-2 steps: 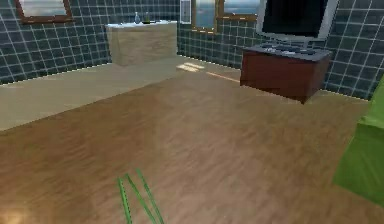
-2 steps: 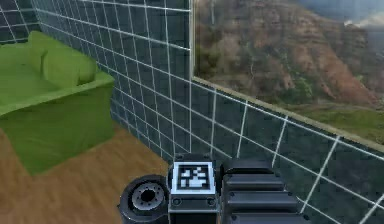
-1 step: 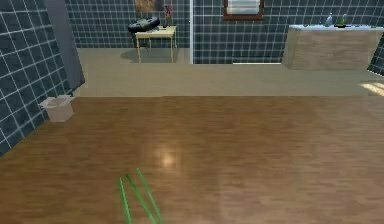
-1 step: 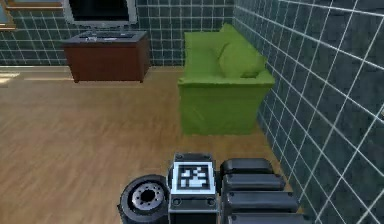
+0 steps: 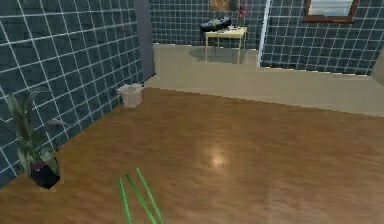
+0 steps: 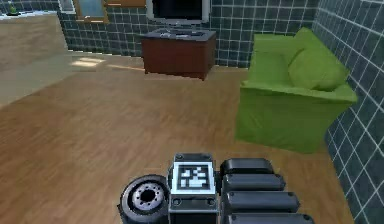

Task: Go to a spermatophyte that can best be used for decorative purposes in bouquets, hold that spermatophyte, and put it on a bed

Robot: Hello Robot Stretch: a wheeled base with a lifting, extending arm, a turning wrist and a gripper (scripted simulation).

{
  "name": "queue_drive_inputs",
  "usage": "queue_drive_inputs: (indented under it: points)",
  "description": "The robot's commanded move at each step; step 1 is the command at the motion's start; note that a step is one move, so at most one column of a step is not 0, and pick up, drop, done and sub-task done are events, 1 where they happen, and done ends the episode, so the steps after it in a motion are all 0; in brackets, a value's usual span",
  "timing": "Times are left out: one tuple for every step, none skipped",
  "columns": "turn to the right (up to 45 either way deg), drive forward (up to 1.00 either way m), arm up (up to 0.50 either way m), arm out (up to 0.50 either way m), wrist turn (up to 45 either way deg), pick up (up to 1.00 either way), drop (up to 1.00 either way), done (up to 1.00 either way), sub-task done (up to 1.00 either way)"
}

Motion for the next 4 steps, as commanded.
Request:
queue_drive_inputs:
  points:
    - [0.0,1.0,0.0,0.0,0.0,0.0,0.0,0.0,0.0]
    - [0.0,1.0,0.0,0.0,0.0,0.0,0.0,0.0,0.0]
    - [-3.0,0.0,0.0,0.0,0.0,0.0,0.0,0.0,0.0]
    - [0.0,1.0,0.0,0.0,0.0,0.0,0.0,0.0,0.0]
